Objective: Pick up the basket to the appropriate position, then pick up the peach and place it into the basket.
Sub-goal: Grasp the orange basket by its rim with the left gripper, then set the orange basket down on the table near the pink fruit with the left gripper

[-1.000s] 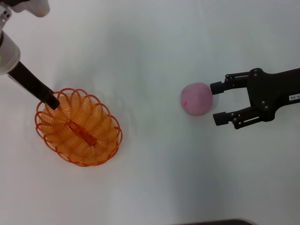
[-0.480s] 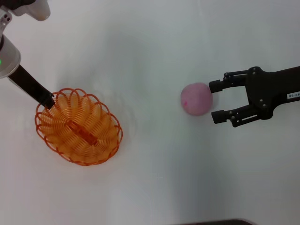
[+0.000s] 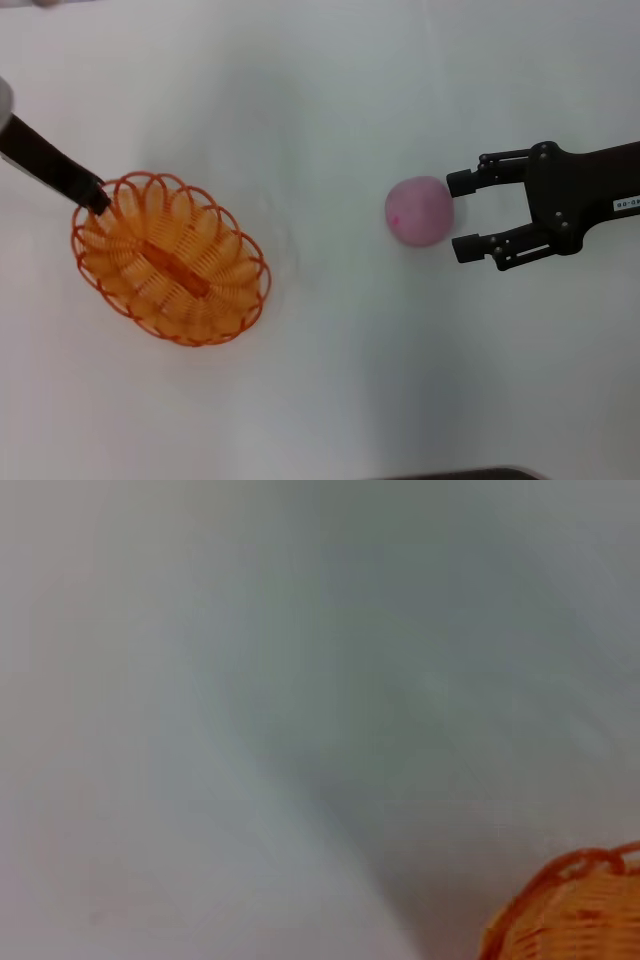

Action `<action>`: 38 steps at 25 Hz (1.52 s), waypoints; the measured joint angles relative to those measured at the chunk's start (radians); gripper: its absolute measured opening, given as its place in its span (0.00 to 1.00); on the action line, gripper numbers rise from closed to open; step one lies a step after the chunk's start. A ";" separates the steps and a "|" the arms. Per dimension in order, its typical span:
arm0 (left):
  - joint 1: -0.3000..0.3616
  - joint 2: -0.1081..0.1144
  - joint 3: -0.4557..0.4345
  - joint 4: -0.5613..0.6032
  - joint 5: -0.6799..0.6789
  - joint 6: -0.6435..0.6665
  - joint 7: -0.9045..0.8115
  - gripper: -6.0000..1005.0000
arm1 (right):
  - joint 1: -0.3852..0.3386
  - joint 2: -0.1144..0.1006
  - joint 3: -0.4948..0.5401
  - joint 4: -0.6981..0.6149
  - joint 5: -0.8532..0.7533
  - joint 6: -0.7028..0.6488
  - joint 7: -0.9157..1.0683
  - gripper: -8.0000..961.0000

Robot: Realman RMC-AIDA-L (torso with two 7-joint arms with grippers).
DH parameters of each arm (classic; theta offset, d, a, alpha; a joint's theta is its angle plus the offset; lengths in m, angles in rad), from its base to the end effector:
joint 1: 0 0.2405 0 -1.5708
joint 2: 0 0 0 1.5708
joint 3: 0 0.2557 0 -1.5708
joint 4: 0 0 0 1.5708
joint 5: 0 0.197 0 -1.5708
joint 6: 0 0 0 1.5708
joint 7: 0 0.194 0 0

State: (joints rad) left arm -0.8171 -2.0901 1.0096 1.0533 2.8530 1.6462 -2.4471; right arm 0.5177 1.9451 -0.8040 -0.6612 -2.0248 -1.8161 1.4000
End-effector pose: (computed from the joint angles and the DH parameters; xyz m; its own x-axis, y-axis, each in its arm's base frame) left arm -0.2349 0.3757 -0.0208 0.5839 0.7691 -0.2599 0.6278 -0.6307 -0.4561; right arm 0.2431 0.2958 -0.0108 0.8633 -0.3310 -0.3809 -0.3359 -0.9403 0.0558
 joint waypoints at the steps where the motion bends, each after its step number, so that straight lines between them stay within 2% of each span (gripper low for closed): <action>1: 0.006 -0.002 -0.018 0.023 -0.003 0.015 0.000 0.09 | -0.001 0.000 0.000 0.000 0.000 0.000 0.000 0.92; 5: 0.032 -0.020 -0.161 0.104 -0.021 0.058 -0.004 0.07 | -0.004 -0.001 0.001 0.000 0.000 0.000 0.000 0.92; 10: 0.040 -0.021 -0.307 0.109 -0.076 0.082 -0.018 0.05 | -0.006 -0.008 0.002 0.000 0.000 0.003 -0.014 0.92; 13: 0.041 -0.015 -0.357 0.083 -0.094 0.070 -0.051 0.04 | -0.007 -0.009 0.007 0.000 0.000 0.004 -0.027 0.92; 16: 0.047 -0.013 -0.365 0.061 -0.098 0.043 -0.095 0.04 | -0.007 -0.009 0.012 0.000 0.000 0.004 -0.049 0.92; 21: 0.079 -0.035 -0.371 0.059 -0.103 -0.028 -0.168 0.04 | -0.008 -0.008 0.012 0.000 0.000 0.005 -0.081 0.92; 25: 0.092 -0.044 -0.369 0.050 -0.108 -0.067 -0.226 0.04 | -0.011 -0.008 0.010 0.003 0.000 0.014 -0.110 0.92; 32: 0.091 -0.037 -0.374 -0.061 -0.110 -0.113 -0.273 0.04 | -0.013 -0.002 0.010 0.007 -0.044 0.060 -0.131 0.92; 38: 0.095 -0.038 -0.375 -0.072 -0.112 -0.142 -0.272 0.06 | -0.010 -0.002 0.012 0.008 -0.052 0.062 -0.131 0.92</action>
State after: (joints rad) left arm -0.7225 -2.1283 0.6343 0.9809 2.7410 1.5042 -2.7189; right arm 0.5075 1.9435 -0.7915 -0.6535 -2.0768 -1.7542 1.2688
